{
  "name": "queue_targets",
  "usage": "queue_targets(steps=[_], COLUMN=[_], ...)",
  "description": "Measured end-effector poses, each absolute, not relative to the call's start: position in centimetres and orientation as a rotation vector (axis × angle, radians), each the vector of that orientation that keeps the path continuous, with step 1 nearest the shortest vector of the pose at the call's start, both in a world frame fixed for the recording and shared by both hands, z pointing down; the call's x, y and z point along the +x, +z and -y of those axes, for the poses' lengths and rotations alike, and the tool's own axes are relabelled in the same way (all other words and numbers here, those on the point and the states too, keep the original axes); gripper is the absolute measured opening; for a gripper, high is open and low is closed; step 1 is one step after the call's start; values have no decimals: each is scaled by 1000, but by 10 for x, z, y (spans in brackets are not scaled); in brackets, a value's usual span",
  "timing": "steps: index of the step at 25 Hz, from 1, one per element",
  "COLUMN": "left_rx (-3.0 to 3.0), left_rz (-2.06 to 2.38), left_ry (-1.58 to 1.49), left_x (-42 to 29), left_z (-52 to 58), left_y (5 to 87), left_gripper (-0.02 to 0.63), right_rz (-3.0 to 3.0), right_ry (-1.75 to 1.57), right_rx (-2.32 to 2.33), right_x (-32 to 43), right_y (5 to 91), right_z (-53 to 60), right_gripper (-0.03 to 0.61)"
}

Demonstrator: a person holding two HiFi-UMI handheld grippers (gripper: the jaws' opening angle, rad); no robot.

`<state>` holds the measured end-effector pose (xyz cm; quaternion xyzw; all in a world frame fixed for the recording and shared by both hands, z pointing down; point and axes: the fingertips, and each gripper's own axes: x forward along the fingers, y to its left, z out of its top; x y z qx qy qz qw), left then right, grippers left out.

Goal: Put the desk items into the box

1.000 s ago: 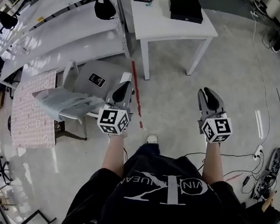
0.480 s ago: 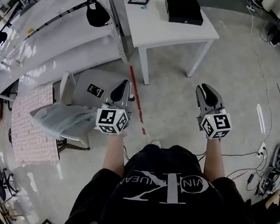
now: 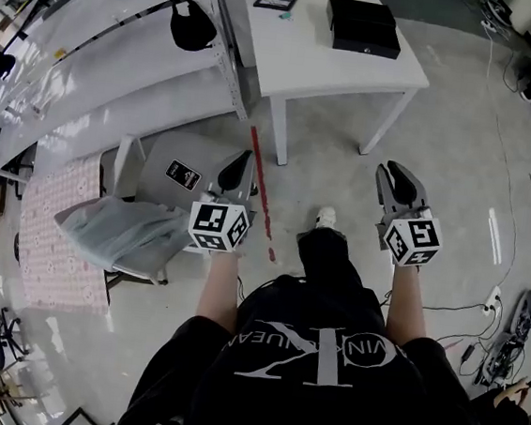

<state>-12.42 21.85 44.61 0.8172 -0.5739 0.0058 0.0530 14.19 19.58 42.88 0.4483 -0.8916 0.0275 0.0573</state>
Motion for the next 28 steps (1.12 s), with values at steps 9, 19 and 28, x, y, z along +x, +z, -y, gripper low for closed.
queue_targets(steps=[9, 19, 28], left_rx=[2445, 2378, 2309], left_rz=[1808, 1859, 1917], left_ry=[21, 46, 43], left_x=[-140, -145, -144], left_z=[-141, -61, -2], left_y=[438, 442, 448], left_gripper=[11, 11, 11], right_rz=[2755, 2779, 2809], right_ry=[85, 128, 139], right_rx=[1277, 1153, 1056], right_x=[119, 101, 96], right_y=[423, 432, 438], right_z=[-102, -6, 68], right_gripper=[46, 46, 46])
